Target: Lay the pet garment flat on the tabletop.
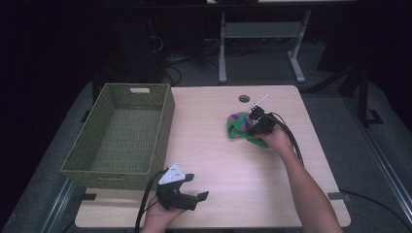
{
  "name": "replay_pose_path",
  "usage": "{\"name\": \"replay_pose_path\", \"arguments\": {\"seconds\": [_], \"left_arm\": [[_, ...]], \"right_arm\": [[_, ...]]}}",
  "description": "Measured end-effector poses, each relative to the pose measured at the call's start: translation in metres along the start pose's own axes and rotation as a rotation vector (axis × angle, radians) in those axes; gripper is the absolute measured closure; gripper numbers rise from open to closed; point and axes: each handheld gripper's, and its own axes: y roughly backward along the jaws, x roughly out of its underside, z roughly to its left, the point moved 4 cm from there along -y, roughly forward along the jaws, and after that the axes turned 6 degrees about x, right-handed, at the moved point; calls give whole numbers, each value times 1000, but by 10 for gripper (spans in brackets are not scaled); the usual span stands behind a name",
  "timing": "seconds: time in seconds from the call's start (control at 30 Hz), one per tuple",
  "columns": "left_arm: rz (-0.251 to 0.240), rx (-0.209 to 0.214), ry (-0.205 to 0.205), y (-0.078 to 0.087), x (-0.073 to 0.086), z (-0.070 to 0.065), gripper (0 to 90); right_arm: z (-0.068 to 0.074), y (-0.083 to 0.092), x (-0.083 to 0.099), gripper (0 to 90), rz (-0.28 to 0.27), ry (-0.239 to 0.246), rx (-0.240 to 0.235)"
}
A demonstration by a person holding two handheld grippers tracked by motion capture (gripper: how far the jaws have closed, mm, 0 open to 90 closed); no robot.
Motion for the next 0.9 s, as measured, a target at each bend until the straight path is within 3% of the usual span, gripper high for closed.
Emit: {"name": "replay_pose_path", "arguments": {"seconds": [0.5,0.9], "left_arm": [[1,-5,1,1,0,1,165],[0,-9,2,1,1,1,165]], "right_arm": [[-16,48,2,750,-111,-101,-100],[-4,90,11,750,-190,-61,-151]]}}
